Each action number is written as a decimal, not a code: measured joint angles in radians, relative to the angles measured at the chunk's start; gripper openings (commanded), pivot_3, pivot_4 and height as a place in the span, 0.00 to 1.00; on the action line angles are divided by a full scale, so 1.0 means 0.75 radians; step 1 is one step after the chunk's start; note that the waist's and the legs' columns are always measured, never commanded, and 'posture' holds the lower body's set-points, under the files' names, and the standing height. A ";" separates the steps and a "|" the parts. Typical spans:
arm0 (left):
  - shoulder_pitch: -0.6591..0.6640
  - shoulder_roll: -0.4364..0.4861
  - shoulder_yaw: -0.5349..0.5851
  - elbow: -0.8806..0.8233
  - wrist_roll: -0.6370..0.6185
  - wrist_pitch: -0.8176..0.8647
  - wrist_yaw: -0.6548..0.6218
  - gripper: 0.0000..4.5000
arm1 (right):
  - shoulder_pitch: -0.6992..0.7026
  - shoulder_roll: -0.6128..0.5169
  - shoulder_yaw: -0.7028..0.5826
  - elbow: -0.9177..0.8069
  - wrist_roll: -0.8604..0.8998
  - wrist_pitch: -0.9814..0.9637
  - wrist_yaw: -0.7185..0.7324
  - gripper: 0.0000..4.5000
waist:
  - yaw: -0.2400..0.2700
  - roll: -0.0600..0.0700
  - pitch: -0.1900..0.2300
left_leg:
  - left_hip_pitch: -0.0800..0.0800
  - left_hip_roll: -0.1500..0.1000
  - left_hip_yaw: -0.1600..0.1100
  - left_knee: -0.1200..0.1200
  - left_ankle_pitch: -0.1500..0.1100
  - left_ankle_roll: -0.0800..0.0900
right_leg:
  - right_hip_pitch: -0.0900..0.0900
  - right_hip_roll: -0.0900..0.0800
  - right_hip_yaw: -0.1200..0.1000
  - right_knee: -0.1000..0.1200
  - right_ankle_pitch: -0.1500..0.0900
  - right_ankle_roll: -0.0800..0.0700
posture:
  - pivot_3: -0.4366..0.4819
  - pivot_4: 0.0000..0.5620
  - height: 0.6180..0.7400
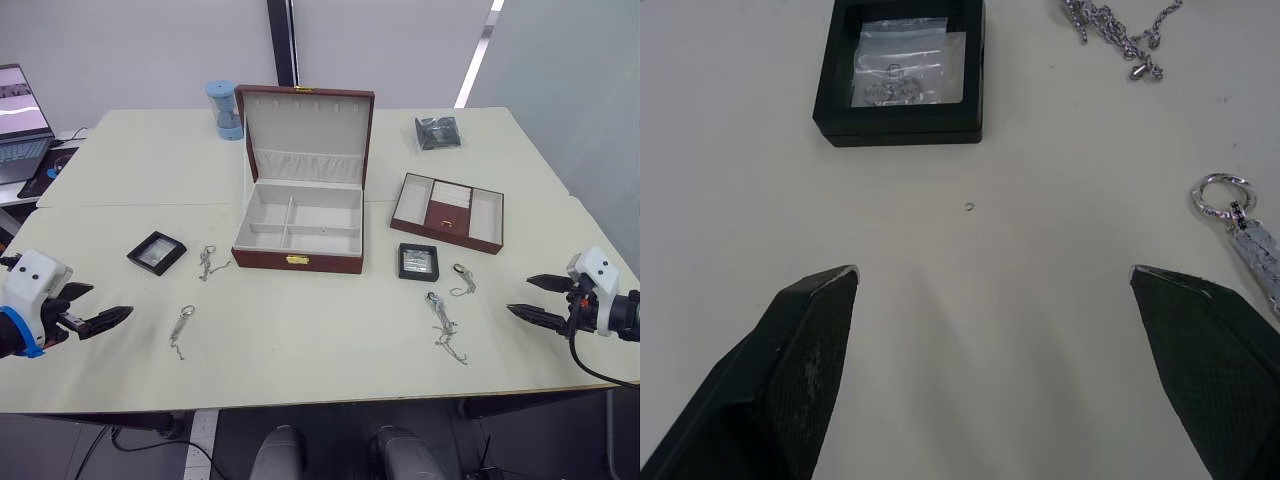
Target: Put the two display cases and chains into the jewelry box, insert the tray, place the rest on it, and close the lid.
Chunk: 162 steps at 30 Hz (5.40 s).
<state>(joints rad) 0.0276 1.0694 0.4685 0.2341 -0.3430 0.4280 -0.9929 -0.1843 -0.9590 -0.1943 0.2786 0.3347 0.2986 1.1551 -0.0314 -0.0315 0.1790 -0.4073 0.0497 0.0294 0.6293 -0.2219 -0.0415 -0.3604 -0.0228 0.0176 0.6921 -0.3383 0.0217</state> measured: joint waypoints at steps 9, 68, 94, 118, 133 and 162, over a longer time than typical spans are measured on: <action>-0.081 0.000 -0.004 0.118 0.016 -0.038 -0.007 1.00 | 0.006 0.001 0.000 -0.002 0.000 -0.004 -0.004 0.99 | -0.001 0.000 0.000 | 0.001 0.000 0.000 0.000 0.000 0.000 | 0.000 0.001 0.000 0.002 0.000 0.000 | 0.48 0.27 1.00; -0.776 -0.532 -0.371 0.363 0.144 -0.235 0.341 0.00 | -0.505 0.786 0.397 -0.087 -0.238 0.054 -0.706 0.01 | 0.002 -0.003 -0.002 | -0.006 0.000 -0.003 0.011 0.001 -0.001 | -0.007 0.003 -0.001 0.012 0.000 0.000 | 0.48 0.27 1.00; -0.568 -0.599 -0.425 0.084 0.097 -0.076 0.195 0.00 | -0.466 0.856 0.515 -0.136 -0.325 0.089 -0.601 0.01 | -0.001 -0.003 -0.002 | -0.017 0.001 -0.001 0.022 0.001 -0.002 | -0.020 0.003 0.000 0.026 0.000 0.000 | 0.48 0.27 1.00; -0.500 -0.600 -0.405 -0.035 0.091 0.003 0.198 0.00 | -0.429 0.839 0.505 -0.194 -0.325 0.120 -0.573 0.01 | -0.001 -0.003 -0.002 | -0.016 0.000 -0.001 0.021 0.001 -0.001 | -0.019 0.003 0.000 0.026 0.000 0.001 | 0.48 0.27 1.00; -0.500 -0.600 -0.405 -0.039 0.091 0.007 0.197 0.00 | -0.426 0.838 0.504 -0.194 -0.325 0.116 -0.576 0.01 | -0.001 -0.003 -0.002 | -0.016 0.000 -0.002 0.021 0.001 -0.001 | -0.019 0.003 0.000 0.026 0.000 0.001 | 0.48 0.27 1.00; -0.266 -0.254 -0.089 -0.007 -0.014 0.000 0.129 0.44 | -0.160 0.392 0.140 -0.407 0.035 0.250 -0.291 0.40 | 0.001 -0.003 -0.002 | -0.016 0.000 -0.004 0.020 0.001 -0.001 | -0.018 0.001 0.000 0.023 -0.001 0.001 | 0.48 0.27 1.00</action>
<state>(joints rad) -0.1719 0.8786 0.4016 0.2287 -0.3534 0.4280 -0.8961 -0.3046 -0.6648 -0.0891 -0.0264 0.3611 0.4864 0.9370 -0.0303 -0.0337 0.1776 -0.4192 0.0494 0.0263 0.6443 -0.2212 -0.0422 -0.3736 -0.0219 0.0178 0.7090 -0.3389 0.0226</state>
